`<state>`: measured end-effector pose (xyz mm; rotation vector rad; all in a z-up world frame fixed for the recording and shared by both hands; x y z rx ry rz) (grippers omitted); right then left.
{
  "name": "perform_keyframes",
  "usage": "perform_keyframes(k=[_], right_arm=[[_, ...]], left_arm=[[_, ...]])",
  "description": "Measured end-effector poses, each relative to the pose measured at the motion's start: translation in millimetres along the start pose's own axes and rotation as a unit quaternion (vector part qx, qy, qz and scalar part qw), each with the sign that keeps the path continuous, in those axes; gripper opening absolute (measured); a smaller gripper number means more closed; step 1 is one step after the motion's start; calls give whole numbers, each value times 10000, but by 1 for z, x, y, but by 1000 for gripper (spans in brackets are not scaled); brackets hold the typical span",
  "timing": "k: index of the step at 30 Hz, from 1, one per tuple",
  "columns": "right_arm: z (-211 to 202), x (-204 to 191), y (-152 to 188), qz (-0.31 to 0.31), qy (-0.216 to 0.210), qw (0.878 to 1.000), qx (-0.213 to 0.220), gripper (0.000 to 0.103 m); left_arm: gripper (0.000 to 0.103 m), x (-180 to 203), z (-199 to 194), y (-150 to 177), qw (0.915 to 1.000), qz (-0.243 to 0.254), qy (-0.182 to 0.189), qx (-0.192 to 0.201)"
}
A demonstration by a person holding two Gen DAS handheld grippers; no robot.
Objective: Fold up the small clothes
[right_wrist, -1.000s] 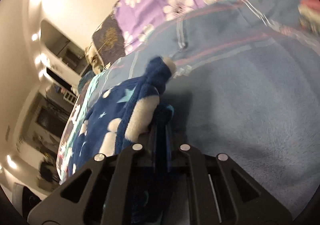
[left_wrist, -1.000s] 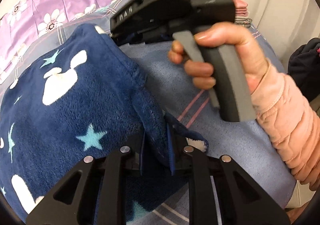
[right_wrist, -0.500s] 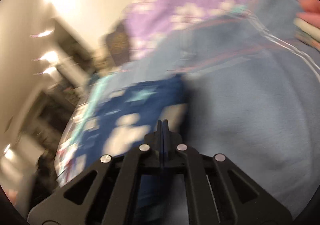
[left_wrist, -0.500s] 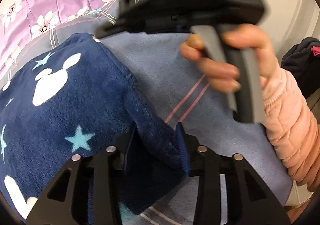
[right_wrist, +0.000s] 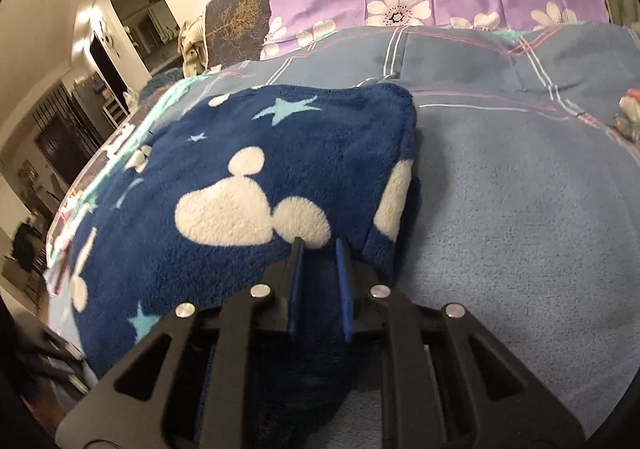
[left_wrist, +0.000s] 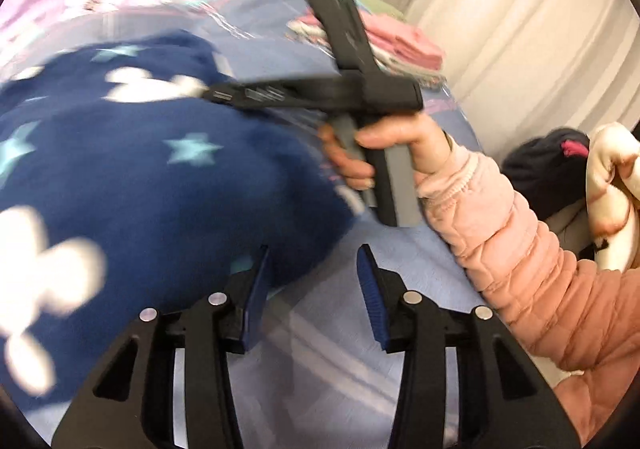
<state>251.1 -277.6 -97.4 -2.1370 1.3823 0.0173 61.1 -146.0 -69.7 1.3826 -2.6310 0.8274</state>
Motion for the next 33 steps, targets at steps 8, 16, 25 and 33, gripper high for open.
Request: perform_keyframes(k=[8,16,25,33], right_arm=[[3,-51,7,-220,1590,9868,-218,19],[-52,-115,-23,369,1699,9838,447,56],[1,-243,-49,-1199,2010,9722,-30,76],[55,-307,-109,-1530,1571,9750,-357,76]], left_arm=[[51,-115,-133,114,9628,-1866,-1325,1440],[26,-216,-163,186,9351,-2866,-1327,1605],[27,-245,-137,149,9539,-2458,-487,1650],[4,-229,-136,185,9523,-2395,-204,1881]])
Point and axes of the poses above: each gripper's, at about its wrist camera, not at the fingertips, and z roughly the way its jaws point, x to its right, y to its underside, the point moved 1 cm from there along z, roughly the way its jaws point, and after that the axes turned 15 degrees about -x, right-handed, at the moved point
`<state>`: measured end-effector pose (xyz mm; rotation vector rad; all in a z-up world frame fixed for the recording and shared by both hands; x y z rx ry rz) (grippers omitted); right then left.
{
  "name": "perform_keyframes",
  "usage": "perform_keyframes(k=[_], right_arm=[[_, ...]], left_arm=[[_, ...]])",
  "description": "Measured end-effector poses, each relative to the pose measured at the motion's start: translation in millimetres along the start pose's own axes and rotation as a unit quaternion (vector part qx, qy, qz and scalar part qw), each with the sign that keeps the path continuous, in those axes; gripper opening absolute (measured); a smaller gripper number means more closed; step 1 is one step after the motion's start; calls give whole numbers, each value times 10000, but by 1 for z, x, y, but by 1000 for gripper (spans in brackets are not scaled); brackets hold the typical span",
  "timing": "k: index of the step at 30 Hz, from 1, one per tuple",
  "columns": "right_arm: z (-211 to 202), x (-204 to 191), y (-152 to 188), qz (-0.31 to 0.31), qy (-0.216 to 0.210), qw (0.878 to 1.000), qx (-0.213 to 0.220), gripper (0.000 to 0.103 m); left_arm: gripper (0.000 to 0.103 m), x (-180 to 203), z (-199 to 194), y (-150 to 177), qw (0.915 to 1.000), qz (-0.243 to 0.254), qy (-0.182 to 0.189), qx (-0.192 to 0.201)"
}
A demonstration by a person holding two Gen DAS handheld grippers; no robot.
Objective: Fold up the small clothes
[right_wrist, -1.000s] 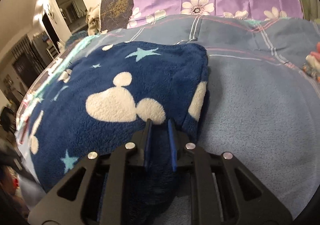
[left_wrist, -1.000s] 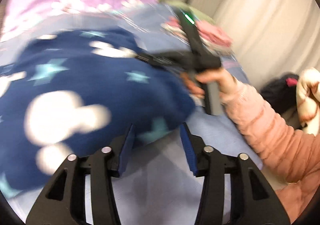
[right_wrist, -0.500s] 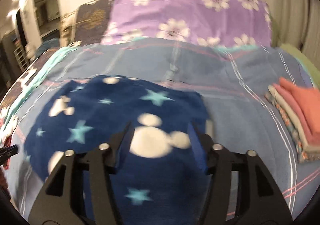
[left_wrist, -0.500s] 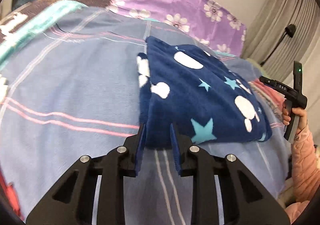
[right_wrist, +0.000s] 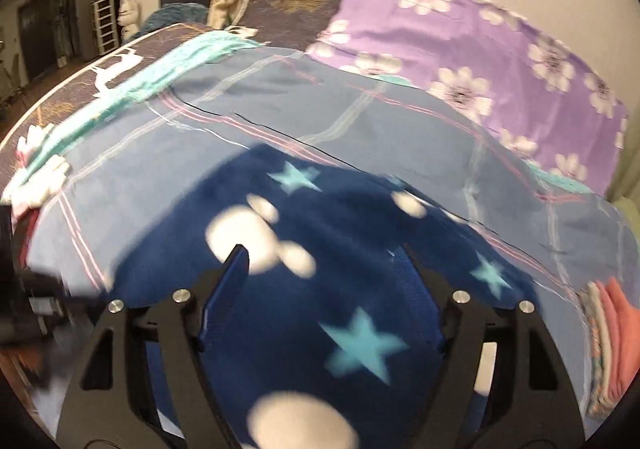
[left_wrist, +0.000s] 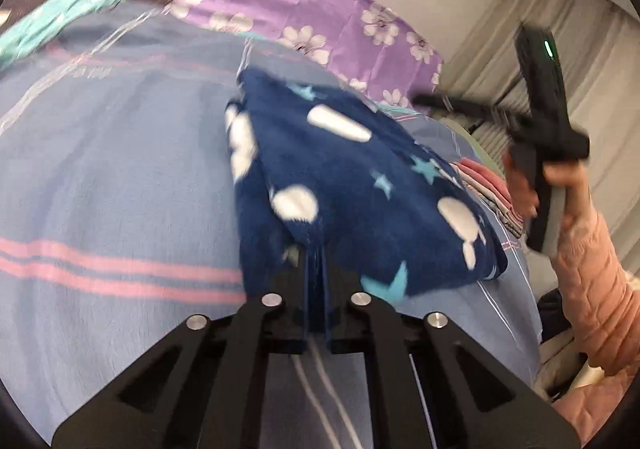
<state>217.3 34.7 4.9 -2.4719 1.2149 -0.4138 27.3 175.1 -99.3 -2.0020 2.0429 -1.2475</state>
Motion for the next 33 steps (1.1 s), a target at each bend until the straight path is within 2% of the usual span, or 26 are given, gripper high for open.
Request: perform_keyframes(k=[4,6,8,10,11,13,15,16,17,18,19,21,23,25,26,29,32,33], right_arm=[[41,-40,-42,-232,-172,9987,-426,75],[63,-56,-58,-259,-238,9972,-654,68],[83,-69,-70,-219,-326,9949,-924,63],[98,-79,-78,-176,-304,9931,-1115,63],[106,-82,-82,-162,-272,9918,-1235,63],[120,-87,-85,-163,-392,9881,-1475,68],[133,-93,-85,-196,-455,9842,-1698,80],[137,-97,-84,-296,-359,9833,-1760,81],[142,-104,-81,-504,-29,9832,-1755,70],[144,-107,-80,-590,169,9830,-1732,48],[143,-107,-80,-558,97,9843,-1674,43],[138,-100,-89,-256,-172,9879,-1522,21],[144,-85,-102,192,-552,9877,-1451,7],[159,-78,-105,387,-799,9824,-1645,6],[159,-78,-104,380,-854,9828,-1592,7],[135,-79,-97,73,-744,9895,-1234,13],[78,-64,-78,-1,-688,9961,-552,32],[61,-59,-67,6,-651,9971,-390,34]], left_arm=[[5,-13,4,6,9992,-305,259,68],[5,-11,2,8,9994,-250,245,64],[11,-8,5,8,9996,-199,186,0],[25,-6,6,8,9997,-152,185,-45],[27,-4,7,8,9998,-90,189,-69],[29,-3,9,8,9998,-49,160,-111],[28,-5,11,8,9996,-89,224,-150],[20,-8,10,8,9995,-125,257,-156],[14,-11,11,8,9994,-161,246,-178],[11,-12,11,9,9993,-185,278,-194],[10,-13,10,9,9992,-194,288,-202],[9,-7,8,12,9995,-49,94,-284],[9,-2,9,14,9992,99,-92,-384],[10,-5,11,14,9989,61,-127,-445],[10,-6,10,13,9989,28,-124,-451],[14,-4,7,16,9988,89,-221,-421],[16,-3,-3,18,9988,122,-338,-333],[16,-1,-9,18,9986,164,-441,-258]])
Point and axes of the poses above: each gripper's, at about its wrist camera, not at the fingertips, and z roughly the way its jaws point, x to its right, y to its underside, the point moved 1 cm from there along z, roughly the way its jaws point, and after that the axes turned 15 degrees about -x, right-handed, at the moved point
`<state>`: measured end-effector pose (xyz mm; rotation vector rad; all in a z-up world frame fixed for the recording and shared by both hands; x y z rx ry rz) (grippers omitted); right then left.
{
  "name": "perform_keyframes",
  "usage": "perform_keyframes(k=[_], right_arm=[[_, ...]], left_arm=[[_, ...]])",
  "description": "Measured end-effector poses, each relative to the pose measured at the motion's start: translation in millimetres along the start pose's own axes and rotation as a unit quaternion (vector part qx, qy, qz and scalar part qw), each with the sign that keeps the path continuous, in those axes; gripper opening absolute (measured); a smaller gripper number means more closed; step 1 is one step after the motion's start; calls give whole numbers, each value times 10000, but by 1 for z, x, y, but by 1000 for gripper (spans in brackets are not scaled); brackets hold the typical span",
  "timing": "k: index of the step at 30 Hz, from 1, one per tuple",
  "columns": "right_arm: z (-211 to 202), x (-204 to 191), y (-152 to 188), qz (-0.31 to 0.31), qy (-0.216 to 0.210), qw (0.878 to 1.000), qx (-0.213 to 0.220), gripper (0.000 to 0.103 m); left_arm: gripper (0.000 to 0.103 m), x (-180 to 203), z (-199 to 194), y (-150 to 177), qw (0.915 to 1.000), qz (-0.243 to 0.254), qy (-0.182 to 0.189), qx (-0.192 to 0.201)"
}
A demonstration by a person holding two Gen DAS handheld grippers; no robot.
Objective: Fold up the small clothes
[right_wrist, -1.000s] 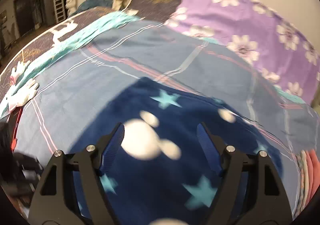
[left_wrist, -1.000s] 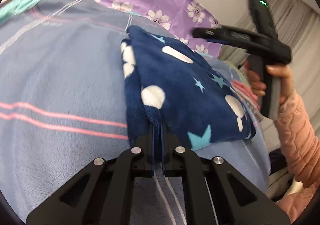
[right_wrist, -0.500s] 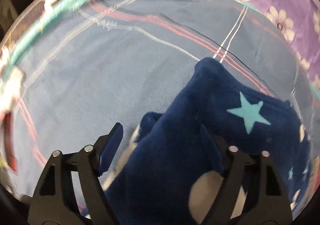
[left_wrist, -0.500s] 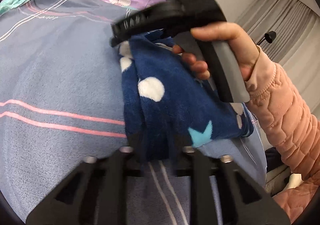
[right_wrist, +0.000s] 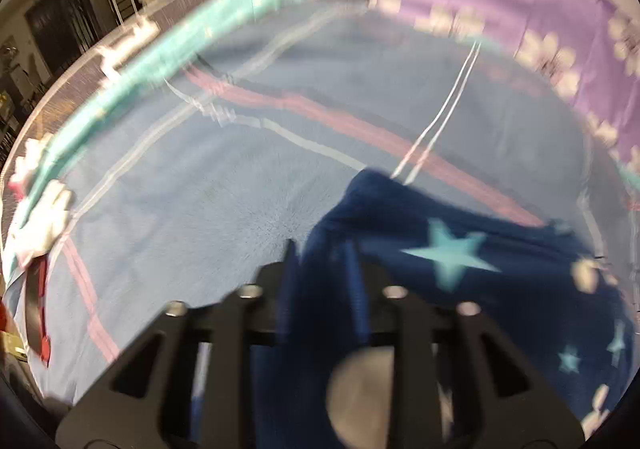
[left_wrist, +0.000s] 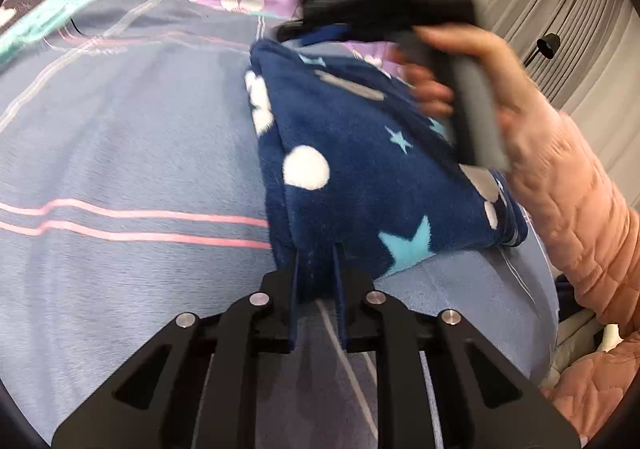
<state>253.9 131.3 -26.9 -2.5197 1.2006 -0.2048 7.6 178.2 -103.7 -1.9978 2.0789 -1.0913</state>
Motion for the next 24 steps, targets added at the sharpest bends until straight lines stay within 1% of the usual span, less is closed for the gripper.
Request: perform_keyframes(k=[2,3,4,5,6,7,8,9,10,11,12,14,17,19,21,22,24], right_arm=[[-26,9,31,43,-13,9998,173,36],[-34,12,46,89,-41,9997,211,42],[-40,18,64,168,-79,9995,237,46],[-45,25,87,310,-137,9992,230,53],[-44,30,99,429,-204,9987,194,54],[-41,36,112,607,-302,9976,116,54],[-34,42,122,781,-376,9962,-29,56],[-21,46,133,937,-433,9943,-253,61],[-8,50,143,1064,-483,9925,-372,62],[0,52,152,1037,-466,9934,-173,62],[1,47,156,912,-367,9951,-39,62],[-4,36,161,709,-27,9974,159,63],[-22,35,170,902,80,9954,298,64],[-40,41,179,1118,167,9921,537,65],[-67,52,192,1425,594,9843,852,67],[-79,58,198,1605,868,9782,996,67],[-95,70,212,1892,1158,9671,1241,72]], left_arm=[[16,6,-14,0,9994,150,-236,196],[16,10,-21,-2,9990,216,-235,311],[16,15,-29,-6,9985,292,-103,453],[16,17,-32,-10,9980,347,13,521],[19,21,-33,-15,9974,419,121,579],[24,27,-30,-22,9969,505,140,583],[26,33,-25,-25,9969,559,112,537],[28,38,-15,-30,9970,635,107,425],[32,43,5,-33,9973,710,38,166],[32,43,22,-33,9975,688,-152,-74],[32,41,38,-31,9972,671,-274,-210],[32,39,37,-28,9977,649,-189,-112],[32,32,35,-24,9987,486,-68,-139],[32,35,36,-23,9986,495,-139,-128],[33,41,38,-21,9978,576,-311,-116],[34,42,38,-22,9973,613,-383,-114],[36,47,39,-23,9962,689,-511,-122]])
Point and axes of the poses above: each gripper's, at about its wrist camera, not at the fingertips, and z roughly the way its jaws point, x to its right, y to its underside, the point moved 1 cm from there along z, roughly the way its jaws point, and after that the axes turned 15 degrees about -x, right-handed, at the moved point
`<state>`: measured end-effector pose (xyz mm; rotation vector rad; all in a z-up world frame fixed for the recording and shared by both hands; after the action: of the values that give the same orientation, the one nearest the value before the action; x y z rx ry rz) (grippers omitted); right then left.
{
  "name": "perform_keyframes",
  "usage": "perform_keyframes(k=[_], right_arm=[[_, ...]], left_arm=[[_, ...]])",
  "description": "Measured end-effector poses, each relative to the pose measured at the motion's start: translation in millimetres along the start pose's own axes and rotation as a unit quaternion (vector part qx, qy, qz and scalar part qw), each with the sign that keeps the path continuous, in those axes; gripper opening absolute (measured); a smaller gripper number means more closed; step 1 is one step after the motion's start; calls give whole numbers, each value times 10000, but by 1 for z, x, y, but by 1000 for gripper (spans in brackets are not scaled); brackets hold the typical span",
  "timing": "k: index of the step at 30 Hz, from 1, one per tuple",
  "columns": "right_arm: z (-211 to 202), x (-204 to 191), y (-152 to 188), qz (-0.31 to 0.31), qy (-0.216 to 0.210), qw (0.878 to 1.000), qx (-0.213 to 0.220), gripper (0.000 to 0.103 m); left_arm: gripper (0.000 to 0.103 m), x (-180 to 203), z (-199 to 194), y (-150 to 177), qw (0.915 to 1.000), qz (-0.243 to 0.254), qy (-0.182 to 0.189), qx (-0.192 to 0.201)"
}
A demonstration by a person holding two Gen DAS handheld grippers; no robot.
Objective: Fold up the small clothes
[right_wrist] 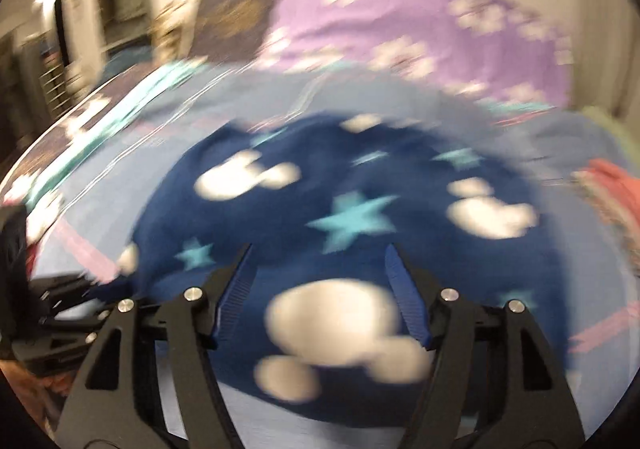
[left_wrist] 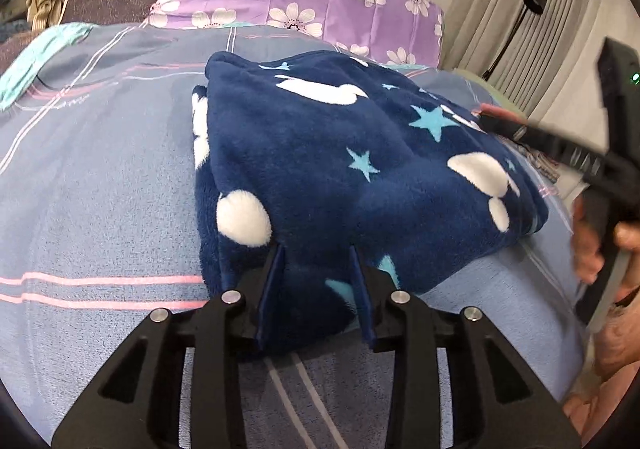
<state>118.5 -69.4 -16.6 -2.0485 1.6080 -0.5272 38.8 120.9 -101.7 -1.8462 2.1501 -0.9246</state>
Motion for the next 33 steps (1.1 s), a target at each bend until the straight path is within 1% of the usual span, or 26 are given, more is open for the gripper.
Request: perform_keyframes(k=[1,2,3,4,5,6,7,9,13,14,16,17,18,19,20,21,22,23,25,26,27,28,29,31,32,33], right_arm=[[2,8,1,106,-15,9999,-7,73],[16,15,6,218,-152,9992,-285,75],[33,21,12,293,-315,9971,-633,75],[61,25,26,420,-532,9906,-1192,76],[76,27,41,452,-570,9920,-1032,76],[72,24,45,364,-454,9946,-859,76],[69,21,43,394,-348,9946,-898,76],[69,25,38,620,-444,9914,-1067,77],[72,24,36,392,-458,9917,-1138,77],[71,22,37,321,-449,9921,-1128,77],[62,23,34,368,-479,9921,-1096,75],[57,25,25,433,-493,9921,-1066,65],[51,24,17,456,-531,9927,-984,49],[45,23,5,451,-578,9940,-811,42],[39,23,-3,420,-583,9956,-607,39],[33,22,-14,377,-492,9973,-388,40],[34,23,-18,360,-419,9979,-337,42],[47,24,-22,385,-381,9973,-505,52],[89,28,-12,583,-520,9878,-1350,56],[107,32,-1,709,-593,9860,-1387,57],[103,24,5,417,-358,9920,-1136,56],[98,17,5,202,-144,9937,-1095,56],[92,15,-1,184,-112,9921,-1236,57],[87,23,-18,460,-526,9874,-1420,59],[80,29,-33,672,-847,9854,-1315,59],[74,33,-46,773,-955,9858,-1144,59]], left_arm=[[36,1,-1,0,10000,4,-19,0],[36,1,-1,0,10000,-5,-30,4],[36,0,-2,0,10000,-18,-23,9],[37,-1,-2,1,10000,-45,-5,20],[37,-1,-2,0,10000,-64,15,22],[37,-2,-2,1,10000,-81,20,36],[37,-2,-3,2,9999,-91,-2,42],[38,0,-1,3,9999,-90,-23,53],[38,-1,-5,-1,9998,-184,-23,50],[38,0,-9,-2,9997,-221,-9,97],[38,1,-25,-11,9988,-259,169,392],[38,1,-32,-17,9982,-228,205,520],[38,2,-34,-22,9980,-188,188,579],[38,2,-34,-31,9980,-139,80,605],[38,2,-30,-36,9983,-144,14,571],[38,0,-22,-41,9987,-196,3,464],[40,-6,-6,-45,9993,-311,54,194],[40,-9,9,-45,9993,-384,14,-13],[41,-6,16,-40,9995,-210,-154,164],[41,-3,15,-39,9995,-149,-198,193],[41,-2,13,-38,9995,-110,-235,202],[42,-1,14,-37,9994,-88,-275,199],[42,-1,13,-37,9994,-88,-275,201],[42,-3,13,-39,9995,-105,-242,179],[42,-3,13,-40,9995,-95,-243,174],[43,-3,14,-39,9995,-82,-255,184]])
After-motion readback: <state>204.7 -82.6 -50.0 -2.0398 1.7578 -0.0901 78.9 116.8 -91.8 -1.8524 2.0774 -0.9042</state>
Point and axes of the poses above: each gripper's, at about its wrist camera, not at the fingertips, and z roughly the way its jaws point, x to its right, y to its underside, the point moved 1 cm from there along z, roughly the way its jaws point, and after that the axes turned 15 degrees about -x, right-handed, at the moved point
